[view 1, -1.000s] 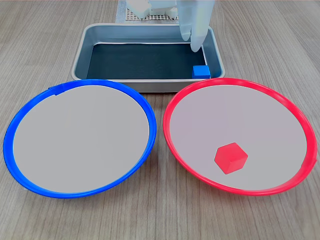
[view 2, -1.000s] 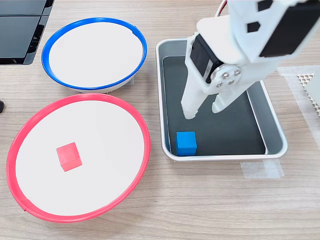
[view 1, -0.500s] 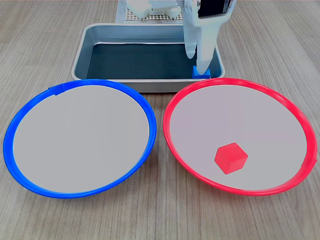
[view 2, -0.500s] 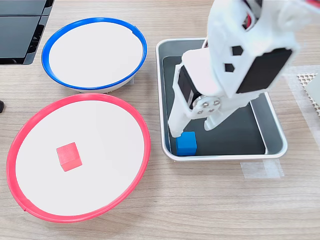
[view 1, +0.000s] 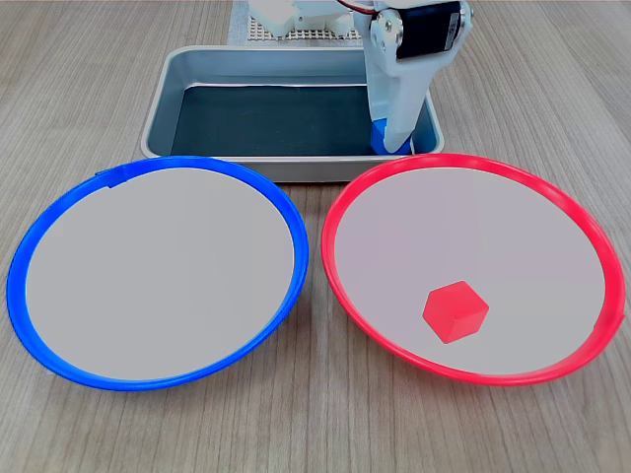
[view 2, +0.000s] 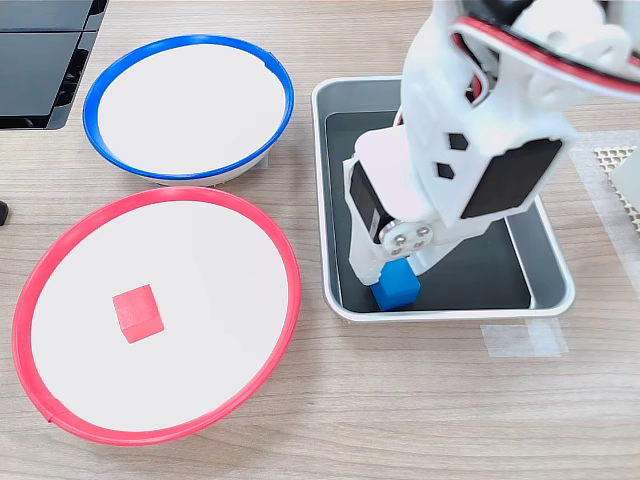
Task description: Move two blocks from tray to matching dishes
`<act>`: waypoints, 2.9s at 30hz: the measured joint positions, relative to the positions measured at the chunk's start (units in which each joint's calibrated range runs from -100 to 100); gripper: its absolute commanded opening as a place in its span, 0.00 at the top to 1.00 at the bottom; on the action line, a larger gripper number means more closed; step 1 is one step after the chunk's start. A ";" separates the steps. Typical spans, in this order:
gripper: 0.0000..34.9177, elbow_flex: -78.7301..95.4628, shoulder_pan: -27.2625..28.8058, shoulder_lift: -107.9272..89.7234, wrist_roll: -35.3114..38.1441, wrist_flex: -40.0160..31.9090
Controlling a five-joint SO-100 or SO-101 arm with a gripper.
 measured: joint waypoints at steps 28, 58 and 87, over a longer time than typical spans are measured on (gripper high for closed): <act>0.52 -30.76 29.29 16.20 3.37 -14.03; 1.00 66.06 20.18 -94.71 -1.90 -18.11; 0.99 66.15 20.88 -96.93 -1.86 -12.15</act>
